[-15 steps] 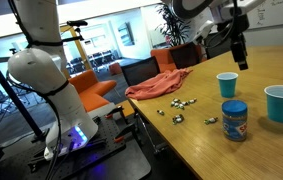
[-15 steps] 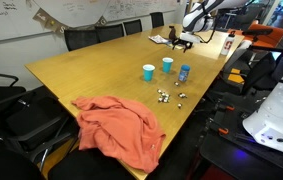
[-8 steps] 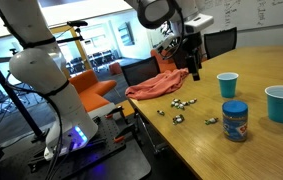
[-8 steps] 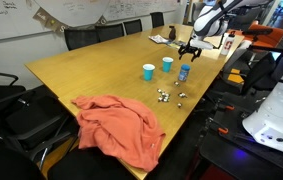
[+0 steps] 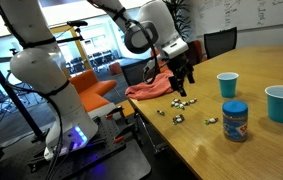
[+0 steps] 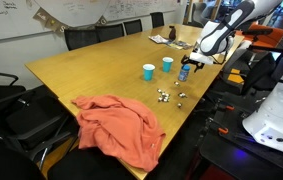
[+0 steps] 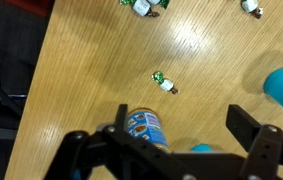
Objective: Pour the sweets in the right cup onto the table then put two sweets in the left cup
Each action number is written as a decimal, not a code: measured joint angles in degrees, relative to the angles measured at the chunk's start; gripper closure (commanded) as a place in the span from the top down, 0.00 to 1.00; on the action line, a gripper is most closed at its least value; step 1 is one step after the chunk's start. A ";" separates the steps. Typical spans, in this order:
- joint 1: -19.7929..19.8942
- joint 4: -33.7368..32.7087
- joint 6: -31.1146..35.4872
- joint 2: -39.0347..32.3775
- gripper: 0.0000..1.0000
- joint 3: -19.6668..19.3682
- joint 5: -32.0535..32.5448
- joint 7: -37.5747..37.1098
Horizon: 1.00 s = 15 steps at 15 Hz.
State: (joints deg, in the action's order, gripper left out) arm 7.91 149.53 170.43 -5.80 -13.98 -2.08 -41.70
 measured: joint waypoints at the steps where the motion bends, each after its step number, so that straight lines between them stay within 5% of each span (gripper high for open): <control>1: -0.46 -0.11 1.51 -1.52 1.00 -0.12 0.39 -1.96; 6: -4.03 -5.10 3.16 -10.79 1.00 -3.32 1.58 -10.09; 15: -9.61 -19.12 -1.34 -26.35 1.00 -7.42 -3.89 -10.45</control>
State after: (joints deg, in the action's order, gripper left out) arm -1.69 130.40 169.09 -32.15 -21.40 -5.97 -52.16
